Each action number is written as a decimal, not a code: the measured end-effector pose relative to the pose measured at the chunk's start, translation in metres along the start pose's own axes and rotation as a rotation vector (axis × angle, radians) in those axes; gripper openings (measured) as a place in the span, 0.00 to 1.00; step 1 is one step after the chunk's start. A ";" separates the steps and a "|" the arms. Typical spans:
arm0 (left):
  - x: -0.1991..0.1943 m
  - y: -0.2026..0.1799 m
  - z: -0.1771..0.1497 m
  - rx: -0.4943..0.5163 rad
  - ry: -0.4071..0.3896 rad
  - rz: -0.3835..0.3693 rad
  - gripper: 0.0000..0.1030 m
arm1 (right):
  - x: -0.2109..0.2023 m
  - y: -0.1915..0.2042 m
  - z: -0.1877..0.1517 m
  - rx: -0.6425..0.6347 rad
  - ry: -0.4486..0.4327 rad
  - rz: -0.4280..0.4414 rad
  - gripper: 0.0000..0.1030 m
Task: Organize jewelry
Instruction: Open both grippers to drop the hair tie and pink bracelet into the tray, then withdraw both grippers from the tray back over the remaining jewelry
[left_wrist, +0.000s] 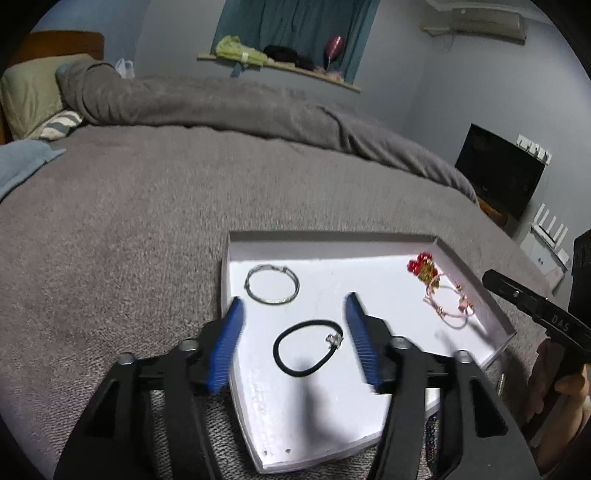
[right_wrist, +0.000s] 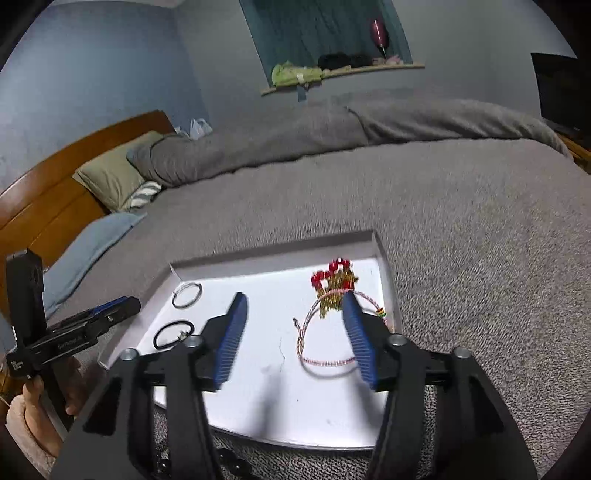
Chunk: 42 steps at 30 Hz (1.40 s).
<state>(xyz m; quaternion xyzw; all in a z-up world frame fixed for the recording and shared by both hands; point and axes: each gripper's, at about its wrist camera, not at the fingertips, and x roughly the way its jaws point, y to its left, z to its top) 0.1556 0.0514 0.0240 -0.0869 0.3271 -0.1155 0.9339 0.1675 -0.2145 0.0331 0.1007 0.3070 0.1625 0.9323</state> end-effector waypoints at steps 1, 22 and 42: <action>-0.003 -0.001 0.000 0.004 -0.015 -0.002 0.69 | -0.001 0.001 0.001 0.001 -0.007 0.001 0.61; -0.053 -0.029 -0.031 0.104 -0.142 0.109 0.92 | -0.063 0.012 -0.022 -0.050 -0.145 -0.073 0.95; -0.098 -0.008 -0.092 0.055 -0.073 0.148 0.93 | -0.116 -0.005 -0.075 -0.017 -0.176 -0.227 0.95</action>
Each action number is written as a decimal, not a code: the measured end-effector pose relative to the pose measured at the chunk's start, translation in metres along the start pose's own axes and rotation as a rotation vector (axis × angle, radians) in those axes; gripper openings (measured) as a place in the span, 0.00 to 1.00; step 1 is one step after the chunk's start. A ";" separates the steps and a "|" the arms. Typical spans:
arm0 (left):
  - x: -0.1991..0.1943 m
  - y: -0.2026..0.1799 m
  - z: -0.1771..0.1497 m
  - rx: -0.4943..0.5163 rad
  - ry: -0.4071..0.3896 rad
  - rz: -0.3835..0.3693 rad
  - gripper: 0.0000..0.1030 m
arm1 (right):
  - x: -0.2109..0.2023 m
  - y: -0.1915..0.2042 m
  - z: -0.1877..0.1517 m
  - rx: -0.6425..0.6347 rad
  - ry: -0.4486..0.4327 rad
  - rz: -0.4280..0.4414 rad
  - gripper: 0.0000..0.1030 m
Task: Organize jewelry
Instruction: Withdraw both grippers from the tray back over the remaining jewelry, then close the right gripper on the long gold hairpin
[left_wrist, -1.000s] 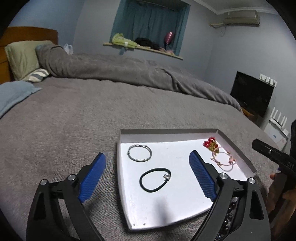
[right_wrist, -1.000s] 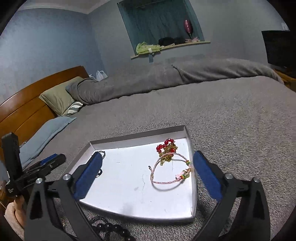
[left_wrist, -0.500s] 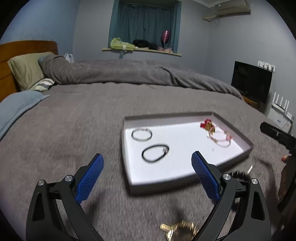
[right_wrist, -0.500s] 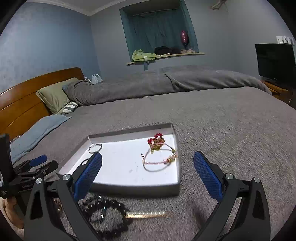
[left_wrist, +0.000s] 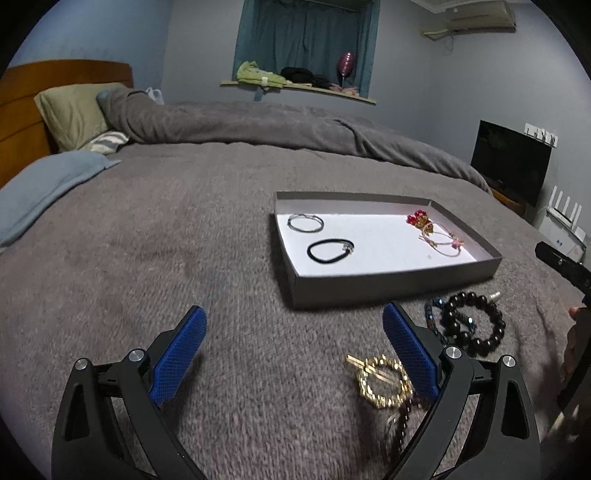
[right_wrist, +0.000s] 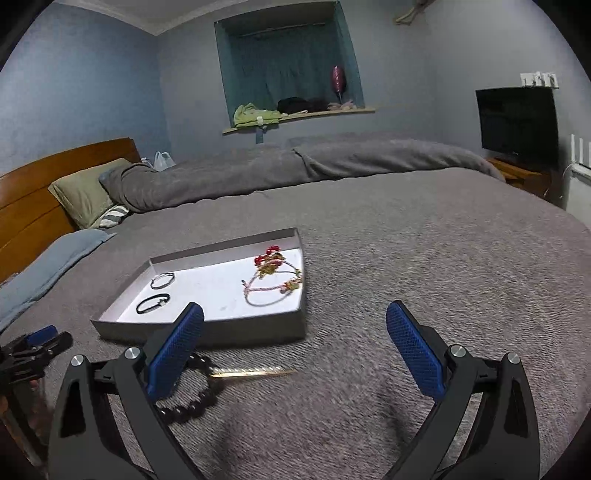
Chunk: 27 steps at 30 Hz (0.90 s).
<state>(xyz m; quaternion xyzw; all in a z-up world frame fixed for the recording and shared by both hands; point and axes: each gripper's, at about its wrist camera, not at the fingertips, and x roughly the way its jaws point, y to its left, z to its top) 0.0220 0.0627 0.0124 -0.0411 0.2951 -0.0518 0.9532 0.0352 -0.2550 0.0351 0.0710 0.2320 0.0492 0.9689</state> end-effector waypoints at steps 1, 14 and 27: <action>-0.001 0.000 -0.001 0.006 0.002 0.007 0.93 | -0.001 -0.001 -0.003 -0.016 -0.002 -0.022 0.95; -0.015 -0.013 -0.022 0.064 0.036 -0.011 0.93 | 0.002 0.002 -0.026 -0.085 0.124 0.094 0.95; -0.014 -0.024 -0.024 0.115 0.051 -0.048 0.93 | 0.032 0.012 -0.030 -0.122 0.261 0.070 0.81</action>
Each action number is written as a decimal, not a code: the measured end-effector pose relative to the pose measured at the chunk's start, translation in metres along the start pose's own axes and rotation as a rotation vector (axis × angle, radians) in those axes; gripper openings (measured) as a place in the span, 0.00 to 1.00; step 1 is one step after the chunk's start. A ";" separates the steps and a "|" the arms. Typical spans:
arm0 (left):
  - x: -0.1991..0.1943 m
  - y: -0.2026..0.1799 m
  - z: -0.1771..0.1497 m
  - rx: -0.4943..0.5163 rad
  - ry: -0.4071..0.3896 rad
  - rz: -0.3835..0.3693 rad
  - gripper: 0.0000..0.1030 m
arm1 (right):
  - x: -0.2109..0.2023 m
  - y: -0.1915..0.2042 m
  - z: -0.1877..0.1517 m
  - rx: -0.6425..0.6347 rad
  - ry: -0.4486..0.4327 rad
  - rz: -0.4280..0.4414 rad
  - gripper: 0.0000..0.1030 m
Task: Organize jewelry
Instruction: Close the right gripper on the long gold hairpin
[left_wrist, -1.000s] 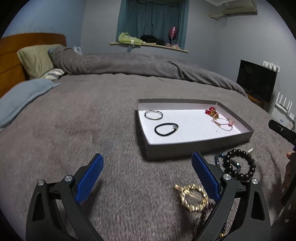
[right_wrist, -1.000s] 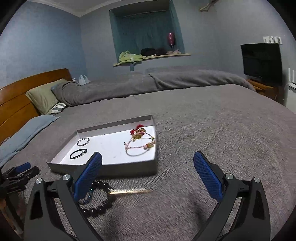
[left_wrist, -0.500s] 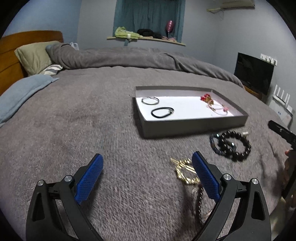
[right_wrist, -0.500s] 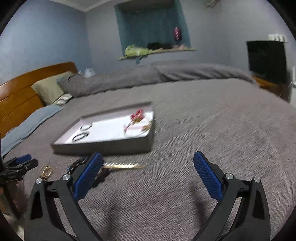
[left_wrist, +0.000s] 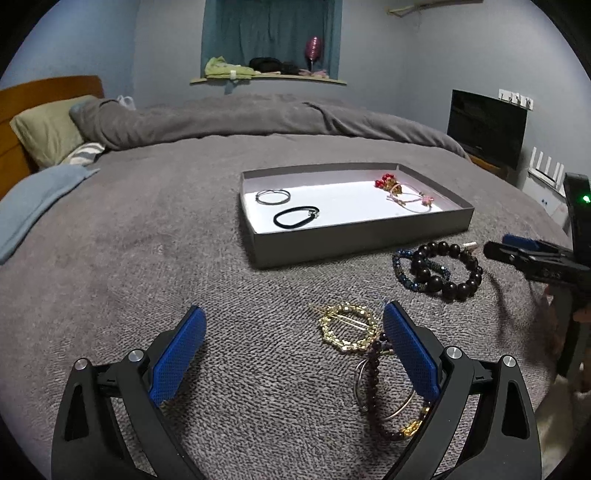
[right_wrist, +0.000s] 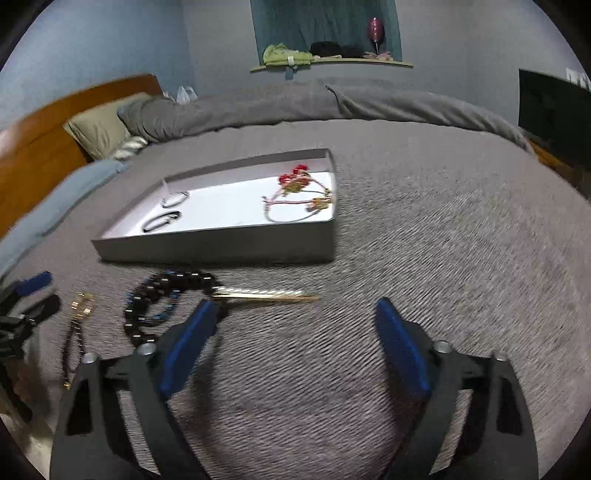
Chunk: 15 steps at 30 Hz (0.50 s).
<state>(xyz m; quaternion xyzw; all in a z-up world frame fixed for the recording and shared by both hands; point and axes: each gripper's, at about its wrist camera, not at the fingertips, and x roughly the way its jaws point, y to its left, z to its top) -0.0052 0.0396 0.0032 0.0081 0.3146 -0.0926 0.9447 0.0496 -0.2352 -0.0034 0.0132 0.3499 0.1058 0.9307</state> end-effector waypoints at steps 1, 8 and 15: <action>0.000 0.001 0.000 -0.002 0.001 0.000 0.93 | 0.004 0.000 0.003 -0.025 0.020 -0.018 0.77; 0.007 0.006 0.000 -0.032 0.028 -0.013 0.93 | 0.021 0.013 0.008 -0.191 0.083 -0.022 0.76; 0.010 0.005 -0.001 -0.027 0.042 -0.018 0.93 | 0.034 0.031 0.015 -0.331 0.090 0.023 0.54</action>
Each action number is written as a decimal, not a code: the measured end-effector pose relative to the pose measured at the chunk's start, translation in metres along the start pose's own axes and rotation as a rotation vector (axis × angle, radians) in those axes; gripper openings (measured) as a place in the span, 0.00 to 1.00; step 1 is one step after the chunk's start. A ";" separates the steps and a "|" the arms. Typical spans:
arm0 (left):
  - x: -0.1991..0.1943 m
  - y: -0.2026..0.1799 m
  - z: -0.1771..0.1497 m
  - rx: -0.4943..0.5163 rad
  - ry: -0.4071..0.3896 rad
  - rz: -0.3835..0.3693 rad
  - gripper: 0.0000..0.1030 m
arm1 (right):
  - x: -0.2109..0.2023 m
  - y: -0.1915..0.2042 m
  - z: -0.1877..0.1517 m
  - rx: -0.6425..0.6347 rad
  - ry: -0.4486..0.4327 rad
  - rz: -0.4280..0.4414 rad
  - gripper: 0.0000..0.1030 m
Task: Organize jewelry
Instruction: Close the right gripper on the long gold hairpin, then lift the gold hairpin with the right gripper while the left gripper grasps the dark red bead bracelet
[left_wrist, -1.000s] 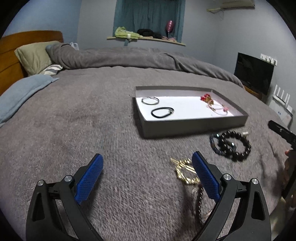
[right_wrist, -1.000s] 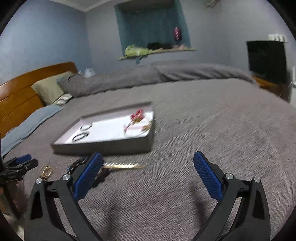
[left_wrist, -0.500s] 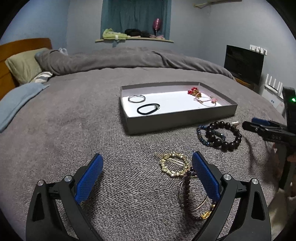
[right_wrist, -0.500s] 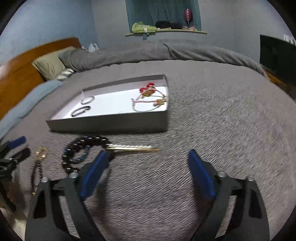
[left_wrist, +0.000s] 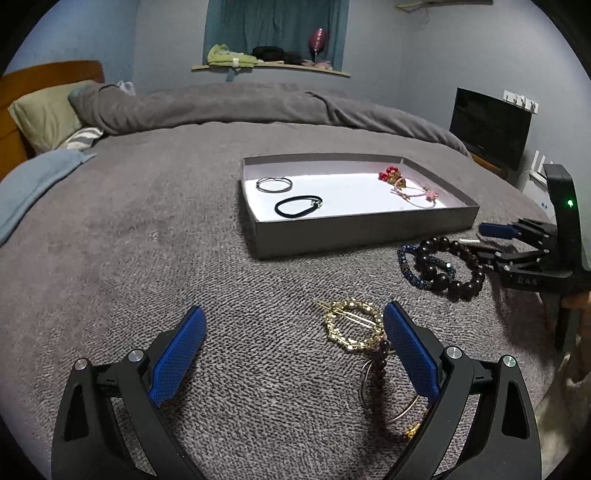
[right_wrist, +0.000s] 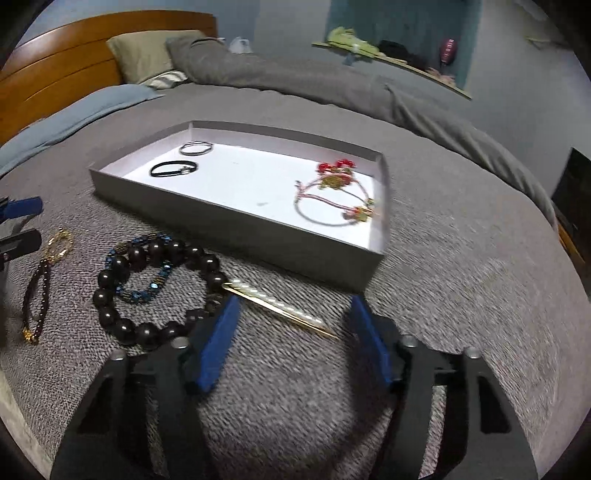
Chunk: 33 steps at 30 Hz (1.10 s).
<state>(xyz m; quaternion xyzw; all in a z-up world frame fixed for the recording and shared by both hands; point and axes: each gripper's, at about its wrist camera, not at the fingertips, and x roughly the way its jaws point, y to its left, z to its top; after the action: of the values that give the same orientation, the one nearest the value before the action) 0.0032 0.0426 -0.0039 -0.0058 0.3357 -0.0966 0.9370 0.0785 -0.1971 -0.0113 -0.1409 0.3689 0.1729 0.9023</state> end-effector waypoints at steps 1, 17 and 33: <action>0.001 0.000 0.000 0.002 0.002 0.001 0.93 | 0.001 0.001 0.001 -0.006 0.000 0.003 0.49; 0.006 -0.008 -0.001 0.044 0.018 0.006 0.93 | 0.015 -0.002 0.003 0.025 0.070 0.042 0.25; -0.010 -0.021 -0.011 0.097 -0.006 -0.043 0.91 | -0.037 -0.029 -0.031 0.278 -0.045 0.053 0.05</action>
<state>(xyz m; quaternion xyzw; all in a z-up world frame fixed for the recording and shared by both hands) -0.0148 0.0240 -0.0049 0.0324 0.3277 -0.1328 0.9348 0.0473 -0.2430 -0.0027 -0.0008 0.3723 0.1469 0.9164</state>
